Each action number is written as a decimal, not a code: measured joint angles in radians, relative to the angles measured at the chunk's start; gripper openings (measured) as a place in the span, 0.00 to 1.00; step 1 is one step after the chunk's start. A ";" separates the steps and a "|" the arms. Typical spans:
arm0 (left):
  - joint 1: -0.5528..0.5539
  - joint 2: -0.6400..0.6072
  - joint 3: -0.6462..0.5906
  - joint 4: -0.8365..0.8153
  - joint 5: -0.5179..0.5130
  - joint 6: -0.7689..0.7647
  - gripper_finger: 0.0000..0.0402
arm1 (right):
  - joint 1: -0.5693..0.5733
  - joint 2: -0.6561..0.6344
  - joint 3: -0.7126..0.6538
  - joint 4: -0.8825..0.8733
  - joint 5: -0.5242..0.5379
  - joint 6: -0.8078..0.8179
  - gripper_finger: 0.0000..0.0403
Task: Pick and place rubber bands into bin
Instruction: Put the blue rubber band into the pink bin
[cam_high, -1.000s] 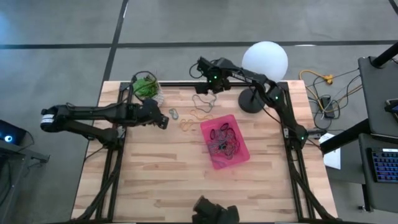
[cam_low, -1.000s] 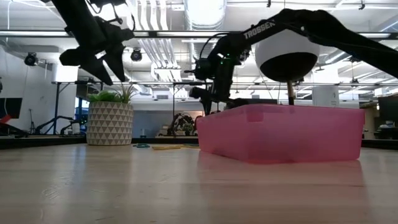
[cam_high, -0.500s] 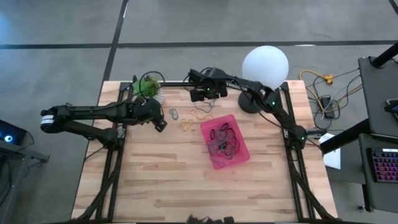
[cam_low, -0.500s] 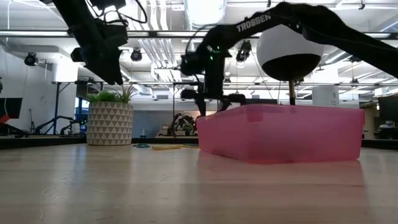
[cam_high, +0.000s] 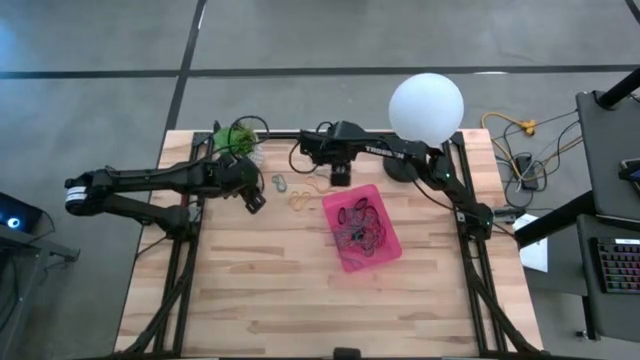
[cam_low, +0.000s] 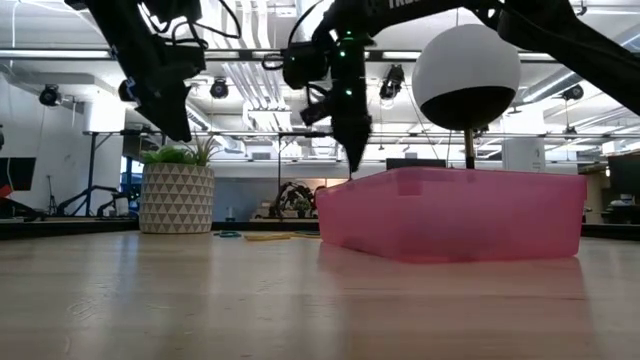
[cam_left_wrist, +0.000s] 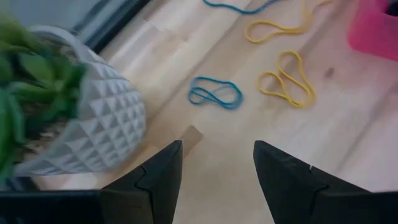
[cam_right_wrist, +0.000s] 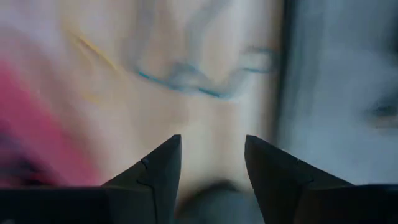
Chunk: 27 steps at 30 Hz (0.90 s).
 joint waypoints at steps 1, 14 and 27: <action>0.000 0.000 0.000 0.000 0.012 0.000 0.45 | -0.001 0.000 -0.003 -0.002 0.080 -0.070 0.41; 0.001 0.002 0.000 0.001 0.046 -0.025 0.45 | -0.151 0.021 -0.035 0.080 -0.144 -0.469 0.40; 0.002 0.002 -0.074 0.055 0.052 -0.093 0.45 | -0.187 0.034 -0.210 0.150 -0.189 -0.584 0.29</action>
